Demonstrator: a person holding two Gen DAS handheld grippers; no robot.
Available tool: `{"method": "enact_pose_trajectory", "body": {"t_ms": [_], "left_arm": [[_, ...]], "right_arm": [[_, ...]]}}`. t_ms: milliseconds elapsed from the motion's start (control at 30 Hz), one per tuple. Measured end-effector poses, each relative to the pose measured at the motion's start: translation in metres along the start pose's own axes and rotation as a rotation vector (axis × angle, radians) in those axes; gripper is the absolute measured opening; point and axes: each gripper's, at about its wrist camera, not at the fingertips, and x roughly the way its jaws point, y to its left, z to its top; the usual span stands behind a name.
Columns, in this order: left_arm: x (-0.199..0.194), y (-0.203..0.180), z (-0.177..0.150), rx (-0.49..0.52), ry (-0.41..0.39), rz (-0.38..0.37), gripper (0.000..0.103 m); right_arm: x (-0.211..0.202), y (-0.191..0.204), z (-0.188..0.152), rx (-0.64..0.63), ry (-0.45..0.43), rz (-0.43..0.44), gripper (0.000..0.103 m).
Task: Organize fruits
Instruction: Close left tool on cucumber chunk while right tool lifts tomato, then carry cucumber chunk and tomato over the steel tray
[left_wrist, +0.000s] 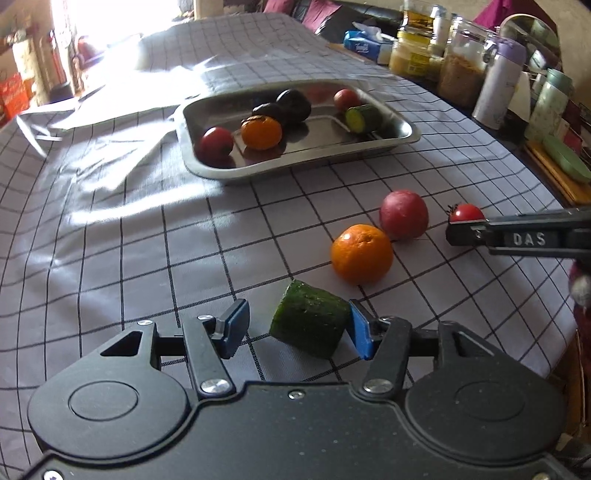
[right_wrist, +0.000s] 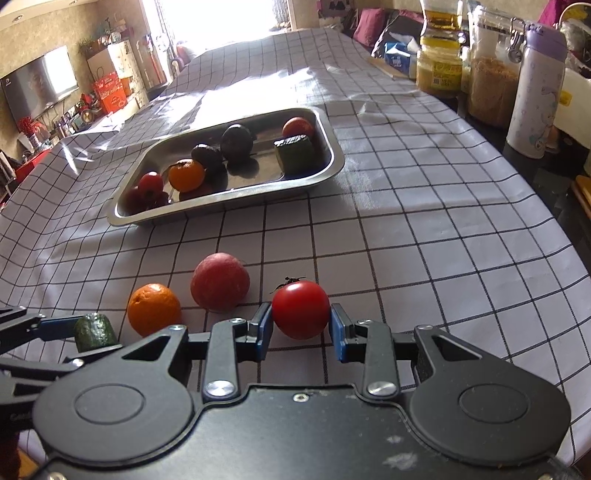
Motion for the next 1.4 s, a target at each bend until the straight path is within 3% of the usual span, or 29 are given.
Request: {"method": "enact_pose_trajectory", "body": {"t_ms": [133,267,333,567,1067,1400], "left_arm": [[0.001,0.005,0.005,-0.048,0.032,-0.015,0.059],[0.003,0.013,0.017,-0.116,0.086,-0.064,0.045],[0.007,0.019,0.023,-0.159,0.128,-0.098,0.045],[0.014,0.028,0.041,-0.221,0.187,-0.111,0.044],[0.016,0.035,0.119,-0.278,0.096,-0.068,0.044],[0.044,0.038,0.166,-0.282,0.146,-0.021,0.044]], "right_arm": [[0.002,-0.001,0.004,-0.005,0.039,0.026,0.034],[0.005,-0.005,0.013,-0.007,0.104,0.081,0.034],[0.006,-0.007,0.018,-0.014,0.143,0.114,0.034],[0.009,-0.009,0.037,-0.047,0.247,0.178,0.034],[0.011,-0.001,0.101,-0.081,0.180,0.185,0.034],[0.045,0.013,0.145,-0.102,0.235,0.185,0.034]]}}
